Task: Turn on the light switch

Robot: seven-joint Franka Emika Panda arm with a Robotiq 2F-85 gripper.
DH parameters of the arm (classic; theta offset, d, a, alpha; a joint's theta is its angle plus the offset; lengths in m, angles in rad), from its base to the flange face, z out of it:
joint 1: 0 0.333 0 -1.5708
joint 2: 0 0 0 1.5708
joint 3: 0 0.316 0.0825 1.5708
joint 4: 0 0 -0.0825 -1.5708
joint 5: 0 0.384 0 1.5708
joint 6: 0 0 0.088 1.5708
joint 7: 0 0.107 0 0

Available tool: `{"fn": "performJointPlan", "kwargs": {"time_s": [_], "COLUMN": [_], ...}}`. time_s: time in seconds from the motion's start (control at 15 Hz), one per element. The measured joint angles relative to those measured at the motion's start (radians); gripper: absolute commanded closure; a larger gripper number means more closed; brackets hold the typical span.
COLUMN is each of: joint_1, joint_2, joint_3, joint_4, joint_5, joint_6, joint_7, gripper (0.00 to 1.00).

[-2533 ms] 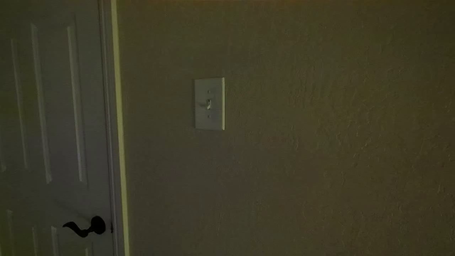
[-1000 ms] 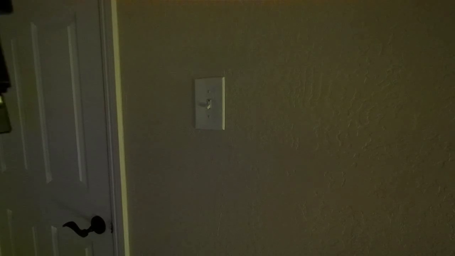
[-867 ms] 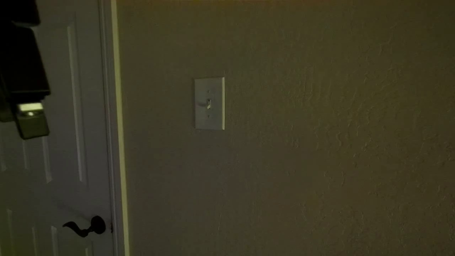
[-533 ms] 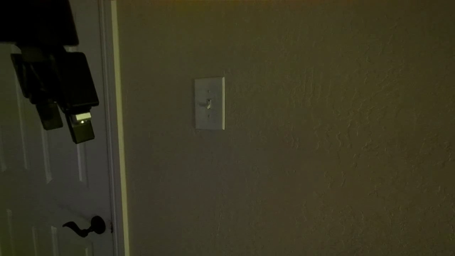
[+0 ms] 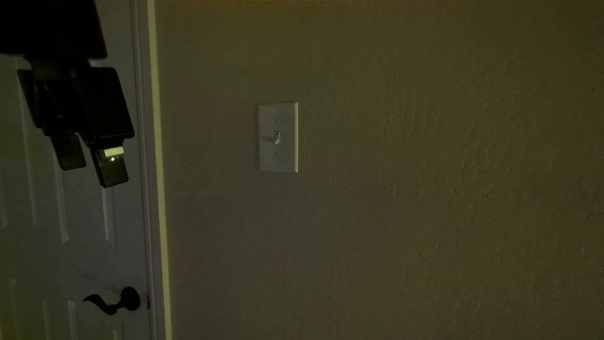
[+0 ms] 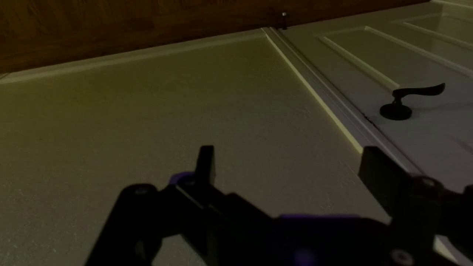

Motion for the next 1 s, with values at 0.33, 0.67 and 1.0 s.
{"fn": "performJointPlan", "kwargs": {"time_s": [0.33, 0.67, 1.0], "joint_1": [0.001, 0.012, 0.013], "joint_2": [0.055, 0.191, 0.32], "joint_3": [0.0, 0.0, 0.009], "joint_4": [0.006, 0.068, 0.187], "joint_5": [0.005, 0.005, 0.005], "joint_6": [0.12, 0.269, 0.336], "joint_7": [-0.003, -0.059, -0.096], "gripper": [0.0, 0.26, 0.49]}}
